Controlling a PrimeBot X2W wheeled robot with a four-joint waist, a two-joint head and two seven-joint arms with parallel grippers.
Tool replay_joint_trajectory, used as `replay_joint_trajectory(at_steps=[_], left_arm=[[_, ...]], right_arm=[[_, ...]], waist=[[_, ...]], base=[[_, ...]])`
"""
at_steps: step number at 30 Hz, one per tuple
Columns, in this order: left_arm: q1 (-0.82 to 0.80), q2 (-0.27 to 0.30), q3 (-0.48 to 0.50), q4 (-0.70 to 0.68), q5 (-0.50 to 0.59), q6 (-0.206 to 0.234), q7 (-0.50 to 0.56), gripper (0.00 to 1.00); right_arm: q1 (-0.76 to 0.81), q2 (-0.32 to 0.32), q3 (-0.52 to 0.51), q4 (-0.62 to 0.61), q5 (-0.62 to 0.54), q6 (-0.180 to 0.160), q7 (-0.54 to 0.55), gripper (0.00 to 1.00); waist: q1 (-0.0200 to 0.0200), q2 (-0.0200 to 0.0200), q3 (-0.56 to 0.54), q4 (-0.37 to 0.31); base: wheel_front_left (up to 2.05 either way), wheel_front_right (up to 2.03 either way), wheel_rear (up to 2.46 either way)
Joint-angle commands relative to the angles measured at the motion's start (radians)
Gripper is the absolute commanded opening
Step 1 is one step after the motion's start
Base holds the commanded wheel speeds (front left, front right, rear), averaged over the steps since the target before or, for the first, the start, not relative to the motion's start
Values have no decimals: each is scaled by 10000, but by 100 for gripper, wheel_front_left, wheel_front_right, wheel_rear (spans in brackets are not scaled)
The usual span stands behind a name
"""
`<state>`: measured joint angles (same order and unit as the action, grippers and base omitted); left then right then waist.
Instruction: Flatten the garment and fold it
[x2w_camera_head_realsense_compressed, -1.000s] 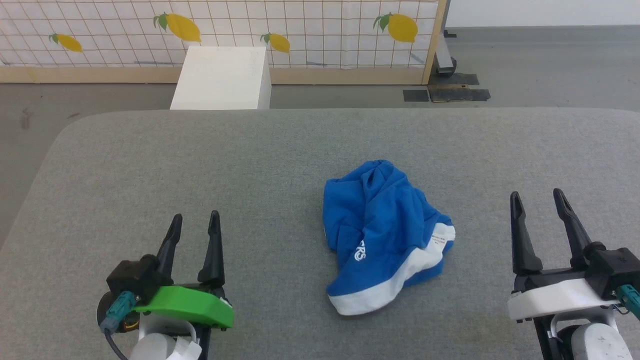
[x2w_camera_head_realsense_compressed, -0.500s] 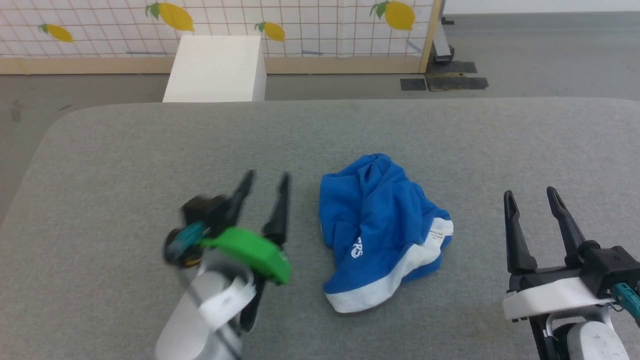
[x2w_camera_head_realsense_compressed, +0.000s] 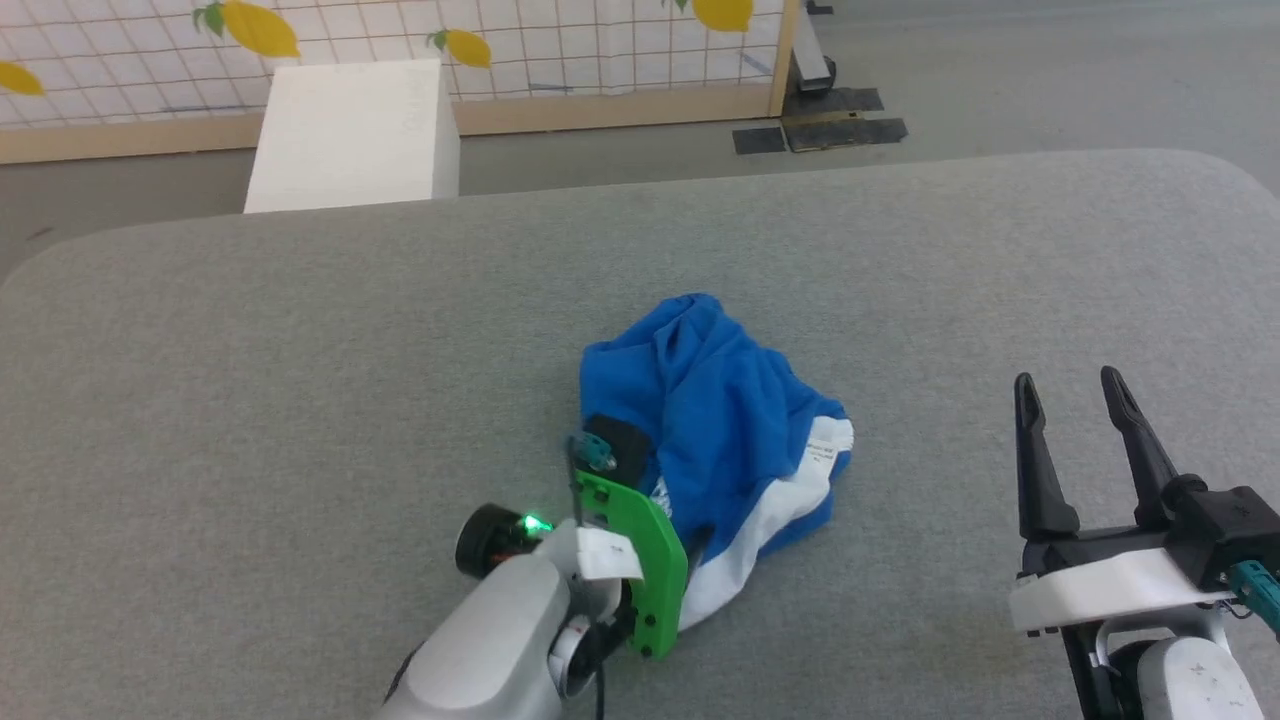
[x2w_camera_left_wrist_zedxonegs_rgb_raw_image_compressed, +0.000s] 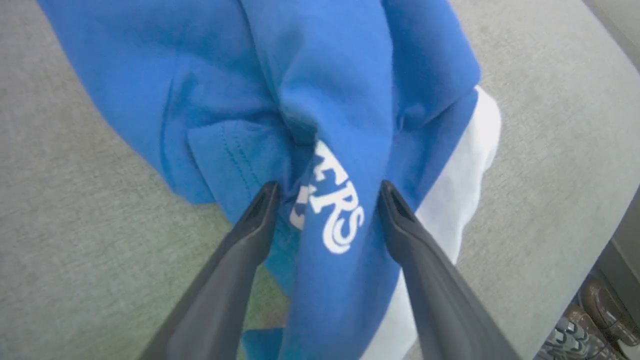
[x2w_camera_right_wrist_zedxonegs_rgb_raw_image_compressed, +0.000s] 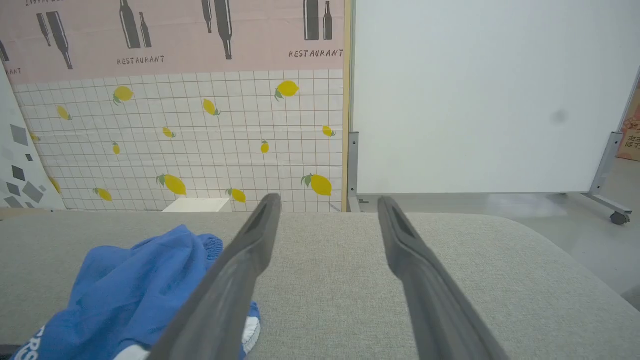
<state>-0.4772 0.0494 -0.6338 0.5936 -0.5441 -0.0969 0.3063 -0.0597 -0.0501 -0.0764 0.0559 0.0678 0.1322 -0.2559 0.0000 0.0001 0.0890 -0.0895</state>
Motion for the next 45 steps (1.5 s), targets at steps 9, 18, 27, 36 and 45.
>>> replay_joint_trajectory(at_steps=[9,18,27,36,45], left_arm=[[317,588,-296,-458,265,698,1201,0],[1179,2147,1515,-2143,-9,2381,174,0],[2434,2773,2218,-2849,-578,2720,16,100],[3427,2230,3251,-3661,-718,2582,-3879,100],[3863,1348,4961,-4761,311,2042,-5673,100]], right_arm=[[-45,-1,66,9,110,-15,-59,100],[40,-1,51,-21,137,-15,-59,100],[35,-1,69,-93,122,-15,-59,100],[-62,-1,565,-289,-104,-15,-59,100],[-239,-1,1936,257,-60,-15,1847,100]], waist=[[0,-1,-2,-87],[0,-1,-160,10],[0,-1,-1,323],[0,-1,-57,883],[0,-1,173,1809]], base=[[0,0,0],[0,0,0],[0,0,0],[0,0,0],[0,0,0]])
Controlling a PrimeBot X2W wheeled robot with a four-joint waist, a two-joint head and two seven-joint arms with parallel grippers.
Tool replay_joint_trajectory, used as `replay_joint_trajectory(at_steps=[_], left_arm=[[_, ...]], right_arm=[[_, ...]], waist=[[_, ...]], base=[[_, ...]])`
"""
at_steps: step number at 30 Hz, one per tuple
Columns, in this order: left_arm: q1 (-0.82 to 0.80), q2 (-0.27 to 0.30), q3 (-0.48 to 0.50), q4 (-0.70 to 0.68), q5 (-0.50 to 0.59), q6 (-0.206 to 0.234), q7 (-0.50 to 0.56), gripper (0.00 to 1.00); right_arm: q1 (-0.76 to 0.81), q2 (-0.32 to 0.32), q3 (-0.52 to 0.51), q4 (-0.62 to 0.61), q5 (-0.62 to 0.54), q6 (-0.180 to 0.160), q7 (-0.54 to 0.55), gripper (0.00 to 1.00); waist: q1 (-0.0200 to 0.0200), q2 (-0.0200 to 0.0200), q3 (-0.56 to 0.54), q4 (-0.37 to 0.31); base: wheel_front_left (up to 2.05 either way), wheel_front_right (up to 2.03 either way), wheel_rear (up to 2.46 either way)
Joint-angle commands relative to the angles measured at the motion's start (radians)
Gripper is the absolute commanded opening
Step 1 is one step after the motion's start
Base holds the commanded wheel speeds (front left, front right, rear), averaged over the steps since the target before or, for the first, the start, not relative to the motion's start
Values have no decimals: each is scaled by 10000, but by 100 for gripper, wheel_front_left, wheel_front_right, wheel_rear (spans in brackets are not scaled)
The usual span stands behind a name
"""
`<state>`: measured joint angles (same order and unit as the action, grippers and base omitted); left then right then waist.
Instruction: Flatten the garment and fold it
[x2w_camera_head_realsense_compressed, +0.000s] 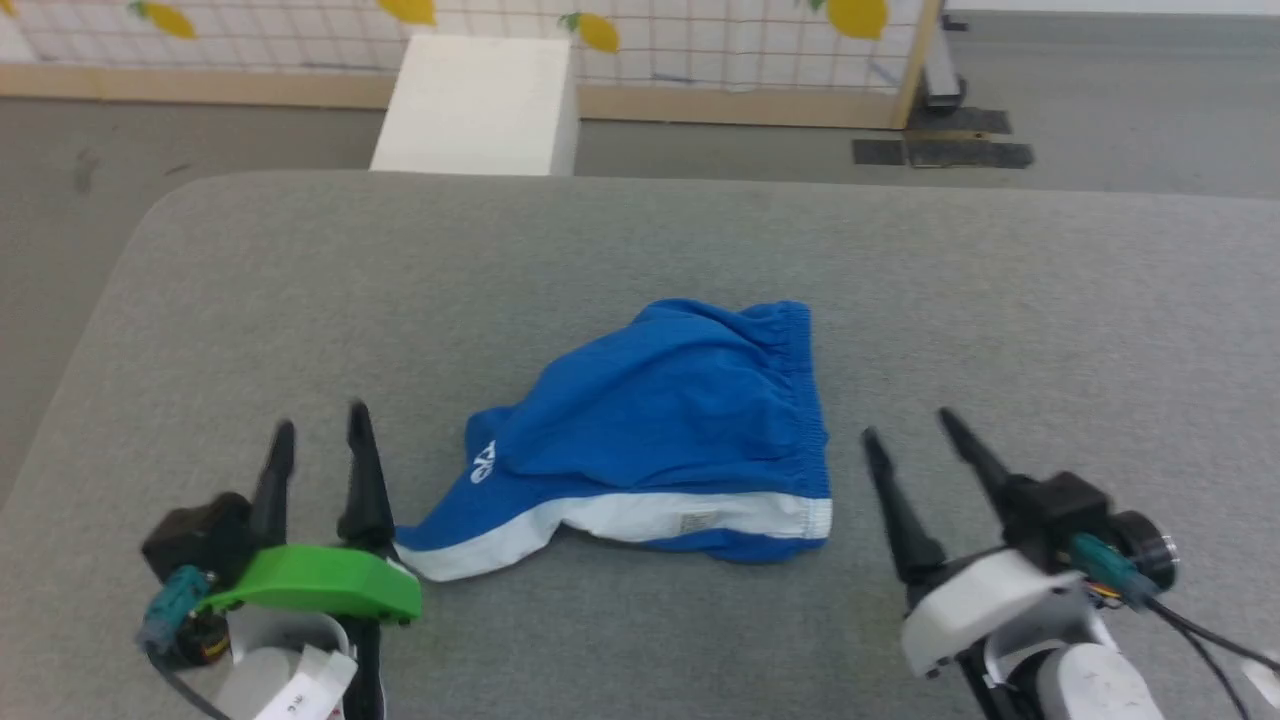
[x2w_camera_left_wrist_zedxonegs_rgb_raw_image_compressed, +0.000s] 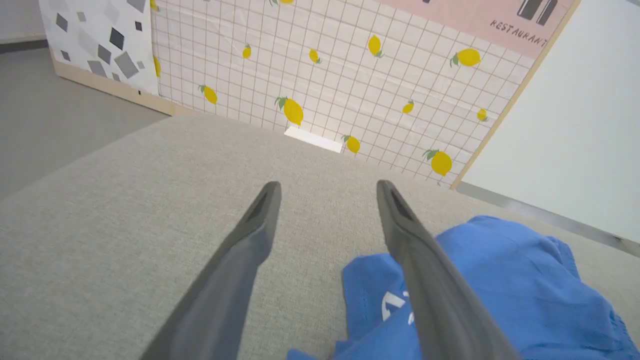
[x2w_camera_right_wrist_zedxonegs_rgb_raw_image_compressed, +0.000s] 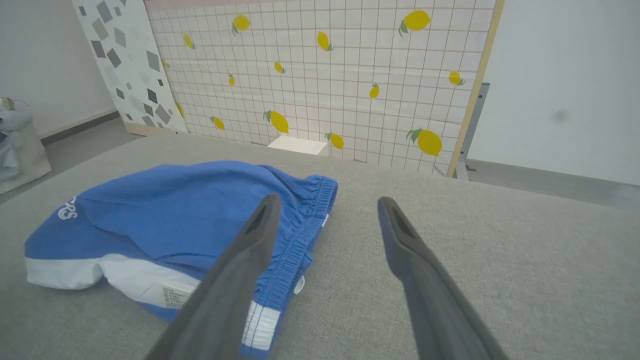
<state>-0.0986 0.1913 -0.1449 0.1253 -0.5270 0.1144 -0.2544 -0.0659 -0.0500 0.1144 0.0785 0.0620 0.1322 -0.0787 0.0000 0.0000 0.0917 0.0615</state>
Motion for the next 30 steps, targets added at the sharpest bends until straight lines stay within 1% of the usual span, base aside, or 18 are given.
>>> replay_joint_trajectory(at_steps=[1,4,8,12,15,16,17,18,19,24,30], left_arm=[[117,-255,311,-285,375,-195,-68,100],[267,-813,985,-779,1138,-717,-70,100],[362,-1227,1513,-947,1729,-1301,-72,100],[373,-1375,1754,-941,2003,-1622,-72,100],[350,-1401,1816,-921,2028,-1702,-73,100],[344,-1403,1797,-921,1956,-1696,-73,100],[339,-1405,1776,-923,1910,-1686,-73,100],[334,-1406,1748,-922,1870,-1676,-73,100],[331,-1406,1727,-920,1848,-1669,-73,100],[342,-1408,1653,-855,1810,-1630,-73,100],[376,-1409,1569,-735,1912,-1660,-73,100]], right_arm=[[-203,-3,126,123,-1,-15,422,100],[-331,-3,410,459,70,-15,1689,100],[-454,-3,541,735,230,-15,3149,100],[-490,-3,553,853,227,-15,4460,100],[-483,-3,556,751,249,-15,5013,100],[-462,-3,540,704,257,-15,5180,65],[-438,-3,534,663,263,-15,5292,46],[-417,-3,526,570,269,-15,5325,12],[-396,-3,513,494,270,-15,5321,0],[-298,-3,126,133,47,-15,5065,0],[41,-3,-1085,-119,-231,-15,4895,0]], waist=[[0,0,186,379],[0,0,313,631],[0,0,441,875],[0,0,558,1060],[0,0,624,1137],[0,0,648,1154],[0,0,667,1167],[0,0,686,1180],[0,0,701,1186],[0,0,690,1117],[0,0,527,984]], base=[[0,0,0],[0,0,0],[0,0,0],[0,0,0],[0,0,0],[0,0,0],[0,0,0],[0,0,0],[0,0,0],[0,0,0],[0,0,0]])
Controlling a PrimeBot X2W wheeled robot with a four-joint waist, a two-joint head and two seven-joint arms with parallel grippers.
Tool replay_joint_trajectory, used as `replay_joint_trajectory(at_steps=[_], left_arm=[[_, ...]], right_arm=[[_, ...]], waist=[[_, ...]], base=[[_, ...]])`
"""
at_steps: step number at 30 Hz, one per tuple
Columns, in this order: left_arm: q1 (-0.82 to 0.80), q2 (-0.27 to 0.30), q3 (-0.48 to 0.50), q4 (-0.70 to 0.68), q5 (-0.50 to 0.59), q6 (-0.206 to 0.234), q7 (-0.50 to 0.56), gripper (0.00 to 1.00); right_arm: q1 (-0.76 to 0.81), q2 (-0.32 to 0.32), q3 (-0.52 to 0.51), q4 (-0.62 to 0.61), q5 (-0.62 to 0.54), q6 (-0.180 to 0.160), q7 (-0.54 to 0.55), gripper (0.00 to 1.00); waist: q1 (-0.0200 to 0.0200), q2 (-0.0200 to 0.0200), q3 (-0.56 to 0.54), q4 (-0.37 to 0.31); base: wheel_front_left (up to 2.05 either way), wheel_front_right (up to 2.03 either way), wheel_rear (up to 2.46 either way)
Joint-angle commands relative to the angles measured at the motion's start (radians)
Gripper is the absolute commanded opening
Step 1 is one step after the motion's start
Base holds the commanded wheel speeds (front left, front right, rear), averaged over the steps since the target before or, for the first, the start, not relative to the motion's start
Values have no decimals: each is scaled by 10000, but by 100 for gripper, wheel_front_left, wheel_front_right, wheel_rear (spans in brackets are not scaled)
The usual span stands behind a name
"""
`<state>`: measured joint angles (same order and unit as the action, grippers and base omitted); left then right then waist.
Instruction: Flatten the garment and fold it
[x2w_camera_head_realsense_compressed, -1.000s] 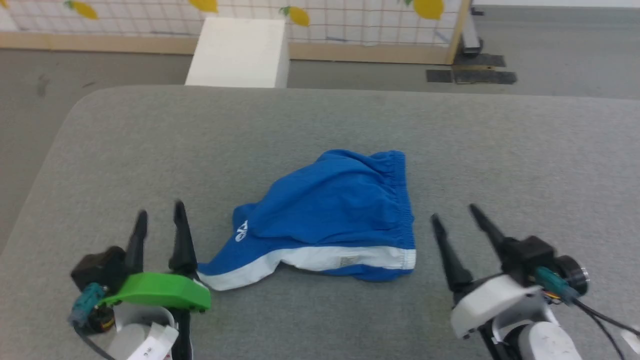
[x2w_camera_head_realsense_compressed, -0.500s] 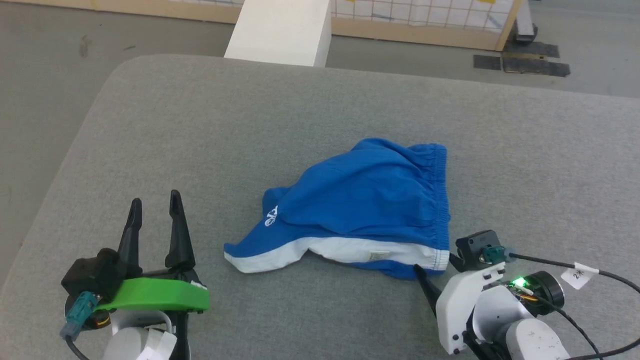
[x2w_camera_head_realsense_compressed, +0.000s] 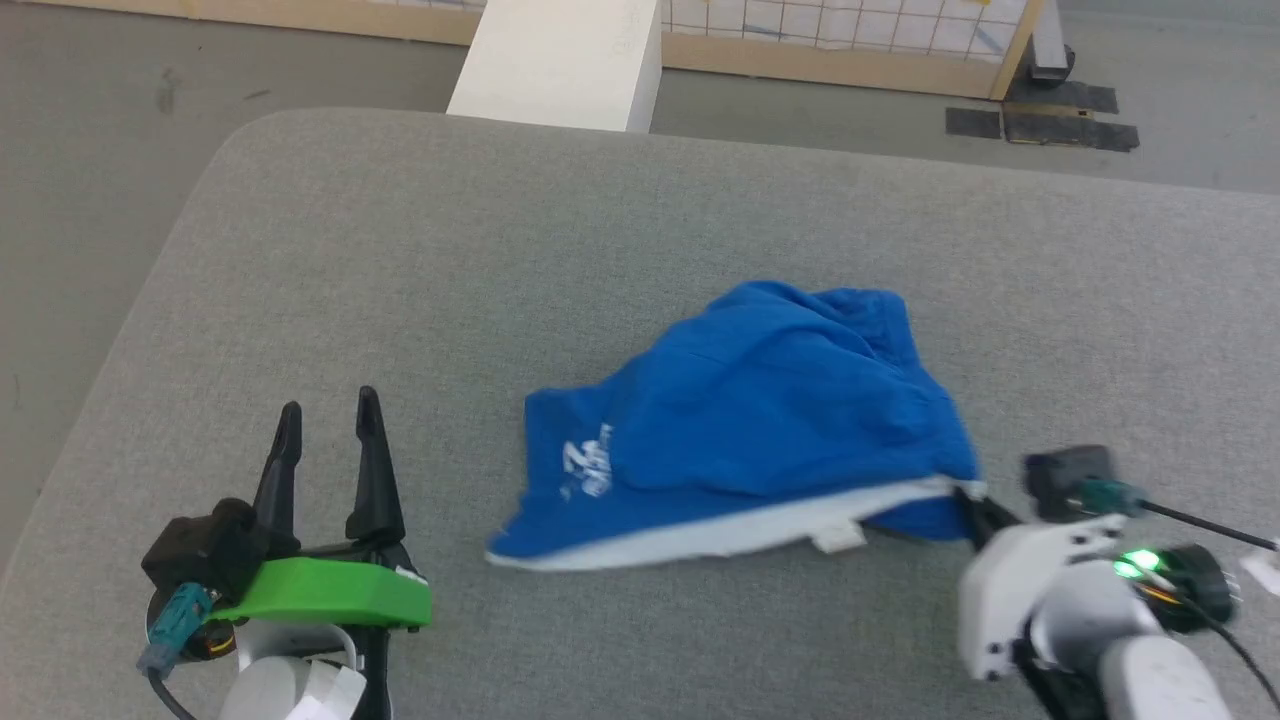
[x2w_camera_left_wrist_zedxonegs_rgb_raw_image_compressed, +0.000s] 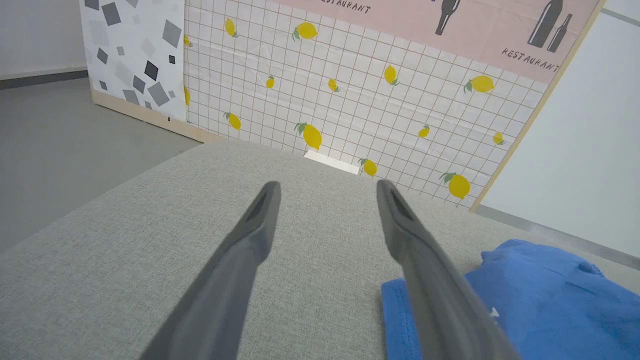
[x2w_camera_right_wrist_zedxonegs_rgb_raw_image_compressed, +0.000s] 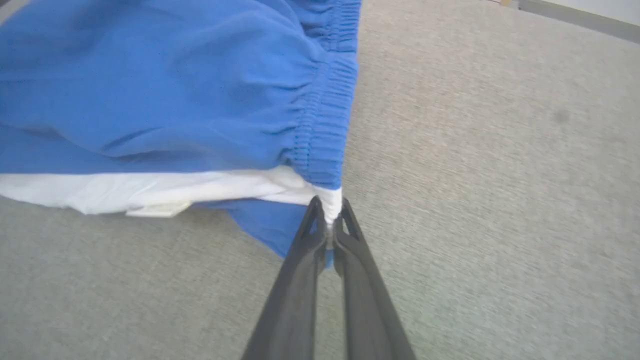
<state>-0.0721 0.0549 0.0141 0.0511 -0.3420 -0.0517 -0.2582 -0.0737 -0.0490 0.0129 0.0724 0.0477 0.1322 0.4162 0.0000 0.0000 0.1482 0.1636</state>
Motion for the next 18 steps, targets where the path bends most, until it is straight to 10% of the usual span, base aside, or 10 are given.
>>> replay_joint_trajectory(at_steps=[1,12,13,14,18], left_arm=[[115,-46,-30,28,91,-12,-35,100],[254,-46,-103,348,369,-204,-35,100],[274,-46,-114,376,417,-228,-35,100],[304,-46,-128,407,447,-257,-35,100],[443,-46,-216,497,619,-388,-35,100]], right_arm=[[208,-12,-380,-98,-175,-15,-47,0],[1030,-12,-2274,42,-442,-15,19,0],[1041,-12,-2244,59,-356,-15,-134,37],[1042,-12,-2207,77,-229,-15,-339,100],[1134,-12,-2086,25,71,-15,-1287,100]], waist=[[0,0,-60,-61],[0,0,-281,-351],[0,0,-317,-386],[0,0,-380,-428],[0,0,-613,-528]], base=[[0,0,0],[0,0,0],[0,0,0],[0,0,0],[0,0,0]])
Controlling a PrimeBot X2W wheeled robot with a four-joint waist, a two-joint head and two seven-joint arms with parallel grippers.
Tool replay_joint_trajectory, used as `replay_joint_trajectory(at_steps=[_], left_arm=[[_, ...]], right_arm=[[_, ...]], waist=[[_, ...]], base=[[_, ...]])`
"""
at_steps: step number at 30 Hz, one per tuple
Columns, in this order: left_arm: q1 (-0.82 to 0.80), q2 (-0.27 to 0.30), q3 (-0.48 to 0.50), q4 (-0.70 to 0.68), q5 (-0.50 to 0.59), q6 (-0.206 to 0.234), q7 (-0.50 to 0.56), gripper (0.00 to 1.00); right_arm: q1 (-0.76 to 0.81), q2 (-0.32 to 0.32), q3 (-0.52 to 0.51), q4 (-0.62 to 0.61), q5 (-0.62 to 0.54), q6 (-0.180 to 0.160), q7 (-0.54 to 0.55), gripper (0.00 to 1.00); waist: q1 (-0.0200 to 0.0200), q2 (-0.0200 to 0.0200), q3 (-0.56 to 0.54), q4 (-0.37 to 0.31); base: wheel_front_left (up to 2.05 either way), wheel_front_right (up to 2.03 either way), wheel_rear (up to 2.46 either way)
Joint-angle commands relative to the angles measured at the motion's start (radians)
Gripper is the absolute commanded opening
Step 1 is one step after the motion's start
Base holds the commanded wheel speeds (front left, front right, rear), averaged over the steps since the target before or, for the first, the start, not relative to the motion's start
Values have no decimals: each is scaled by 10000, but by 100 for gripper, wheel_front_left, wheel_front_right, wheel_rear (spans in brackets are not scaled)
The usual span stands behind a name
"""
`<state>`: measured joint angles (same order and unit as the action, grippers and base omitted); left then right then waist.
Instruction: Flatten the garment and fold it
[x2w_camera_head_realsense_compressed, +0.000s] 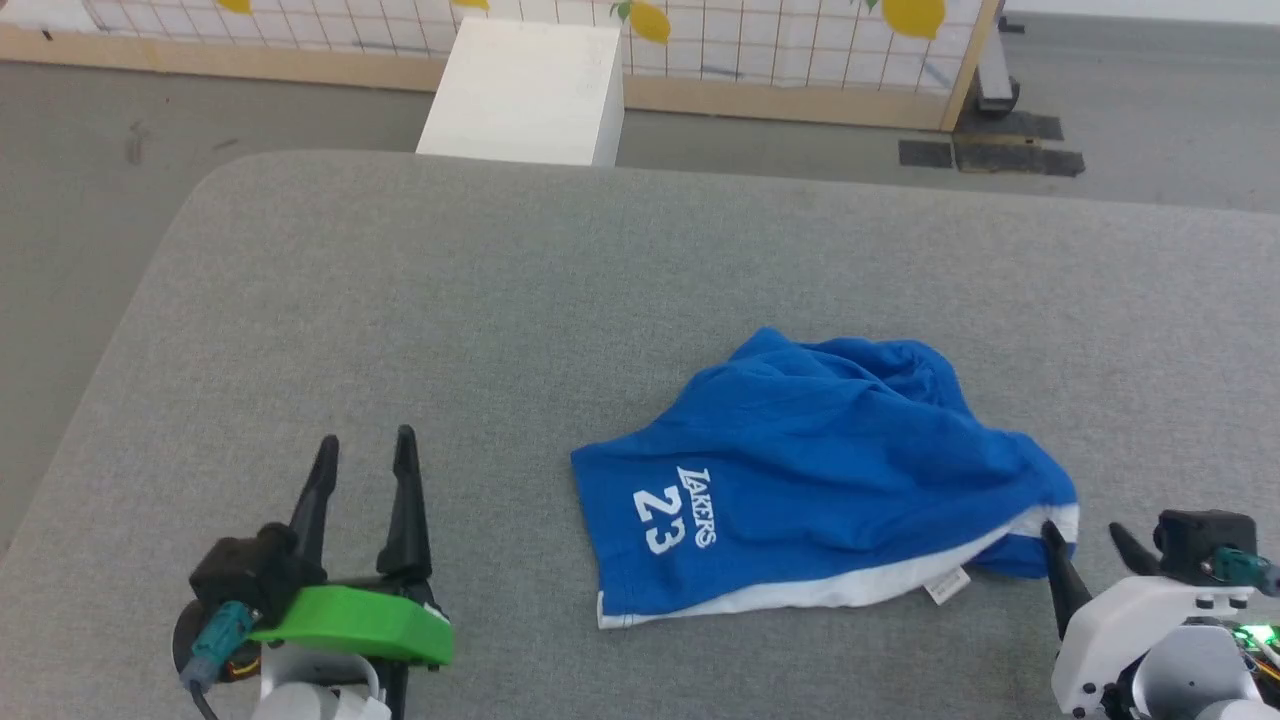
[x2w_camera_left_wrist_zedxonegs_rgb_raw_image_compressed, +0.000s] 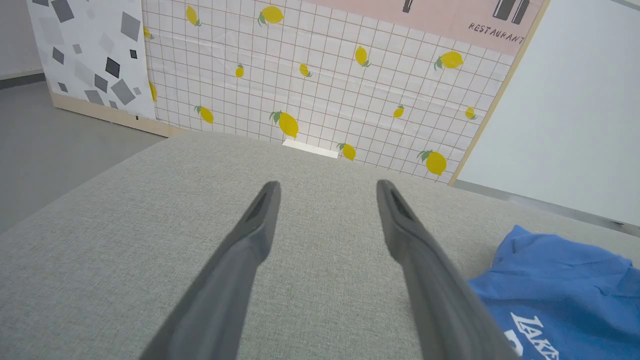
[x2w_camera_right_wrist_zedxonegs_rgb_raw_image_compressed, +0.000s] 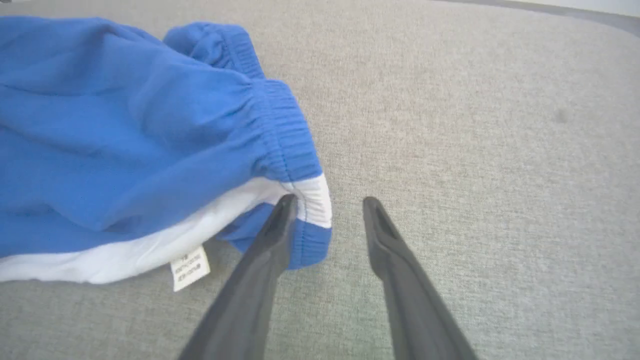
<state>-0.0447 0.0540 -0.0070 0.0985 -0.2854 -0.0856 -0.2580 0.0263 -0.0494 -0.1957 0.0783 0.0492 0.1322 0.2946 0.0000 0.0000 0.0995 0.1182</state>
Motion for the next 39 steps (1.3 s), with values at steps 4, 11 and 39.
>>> replay_joint_trajectory(at_steps=[4,11,39], left_arm=[[342,-37,-166,67,268,-207,-37,100],[780,272,-1241,463,426,-421,-36,100],[-248,1145,-4172,2062,-1290,-361,4064,5]], right_arm=[[481,-8,140,-261,263,-15,-1093,100],[1006,-8,222,-946,420,-15,-2436,100],[421,-8,565,-621,637,-15,-3231,100]], waist=[[0,0,-378,-167],[0,0,-540,-488],[0,0,-41,-1225]], base=[[0,0,0],[0,0,0],[0,0,0]])
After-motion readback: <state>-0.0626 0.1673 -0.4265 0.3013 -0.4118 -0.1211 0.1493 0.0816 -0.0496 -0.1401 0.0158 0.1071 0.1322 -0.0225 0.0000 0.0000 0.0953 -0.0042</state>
